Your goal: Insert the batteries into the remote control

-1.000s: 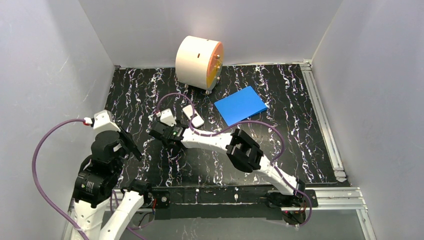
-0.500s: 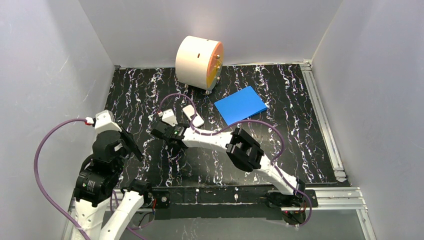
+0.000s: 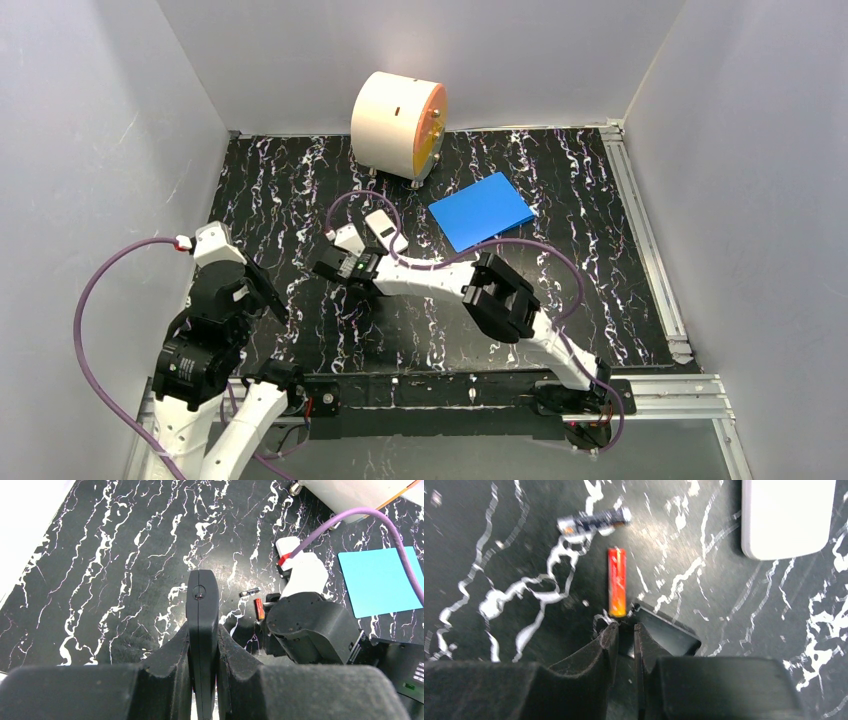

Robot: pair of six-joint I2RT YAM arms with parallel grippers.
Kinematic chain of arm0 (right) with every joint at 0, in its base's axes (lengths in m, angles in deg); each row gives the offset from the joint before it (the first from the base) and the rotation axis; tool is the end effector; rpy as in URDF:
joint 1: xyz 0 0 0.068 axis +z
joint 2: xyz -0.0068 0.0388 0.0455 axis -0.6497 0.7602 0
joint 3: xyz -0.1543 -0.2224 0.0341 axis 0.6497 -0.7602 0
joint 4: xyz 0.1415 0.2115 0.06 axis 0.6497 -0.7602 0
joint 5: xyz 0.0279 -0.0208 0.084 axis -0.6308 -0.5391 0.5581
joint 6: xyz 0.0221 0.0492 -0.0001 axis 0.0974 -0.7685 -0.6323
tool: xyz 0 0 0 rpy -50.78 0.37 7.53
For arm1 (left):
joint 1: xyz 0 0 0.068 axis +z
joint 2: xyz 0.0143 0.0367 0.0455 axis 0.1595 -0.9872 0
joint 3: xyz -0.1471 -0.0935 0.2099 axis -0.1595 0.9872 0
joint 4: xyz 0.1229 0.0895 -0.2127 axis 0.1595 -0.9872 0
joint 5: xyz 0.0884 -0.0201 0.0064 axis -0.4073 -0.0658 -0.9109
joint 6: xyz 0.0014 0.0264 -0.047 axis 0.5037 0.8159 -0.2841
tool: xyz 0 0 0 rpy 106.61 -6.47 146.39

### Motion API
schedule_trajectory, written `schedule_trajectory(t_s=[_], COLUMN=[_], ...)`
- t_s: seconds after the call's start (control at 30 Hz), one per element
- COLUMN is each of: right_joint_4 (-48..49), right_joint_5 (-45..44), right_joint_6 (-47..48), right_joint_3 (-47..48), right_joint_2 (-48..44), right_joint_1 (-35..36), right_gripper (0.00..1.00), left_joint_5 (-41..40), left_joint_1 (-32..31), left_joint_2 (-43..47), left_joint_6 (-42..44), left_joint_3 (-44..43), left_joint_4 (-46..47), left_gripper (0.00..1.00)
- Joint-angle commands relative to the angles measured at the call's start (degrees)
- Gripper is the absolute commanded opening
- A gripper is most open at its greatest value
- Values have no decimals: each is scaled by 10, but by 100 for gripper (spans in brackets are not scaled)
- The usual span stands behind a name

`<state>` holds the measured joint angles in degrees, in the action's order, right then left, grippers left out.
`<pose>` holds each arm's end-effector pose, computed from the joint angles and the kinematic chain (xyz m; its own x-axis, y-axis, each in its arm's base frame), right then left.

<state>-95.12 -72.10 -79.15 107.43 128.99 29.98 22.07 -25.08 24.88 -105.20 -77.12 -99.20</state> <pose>0.1887 0.4767 0.1704 -0.6377 -0.3931 -0.6625 -0.4356 0.8933 -0.1108 0.0667 -0.0037 0.3743 -0.2622 -0.3498 -0.8994 -0.2658 0.9221 -0.2811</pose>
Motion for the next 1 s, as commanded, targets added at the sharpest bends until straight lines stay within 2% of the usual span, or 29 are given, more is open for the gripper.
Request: schedule_trajectory(t_s=[0.0, 0.1, 0.23, 0.3, 0.37, 0.53, 0.8, 0.97], right_joint_4=[-41, -28, 6, 11, 13, 14, 24, 28], right_joint_5=[14, 27, 53, 53, 56, 77, 112, 110], right_joint_6=[6, 13, 49, 61, 69, 63, 65, 67], right_joint_3=[-57, -85, -70, -47, -24, 5, 45, 53], right_joint_2=[-54, -78, -95, -94, -85, -46, 13, 33], right_joint_1=[-4, -5, -5, -6, -8, -27, -47, -51], right_gripper=[25, 29, 59, 66, 69, 66, 42, 37], left_joint_5=[-4, -2, -2, -2, -3, -5, -4, 0], left_joint_1=[2, 2, 2, 2, 2, 2, 2, 2], left_joint_2=[3, 3, 3, 1, -1, -5, -6, -11], left_joint_6=[-3, -3, -3, -1, 1, 6, 11, 9], left_joint_3=[2, 4, 7, 5, 2, -5, -10, -8], left_joint_4=[8, 8, 10, 11, 13, 13, 13, 14], left_gripper=[0, 0, 0, 0, 0, 0, 0, 0])
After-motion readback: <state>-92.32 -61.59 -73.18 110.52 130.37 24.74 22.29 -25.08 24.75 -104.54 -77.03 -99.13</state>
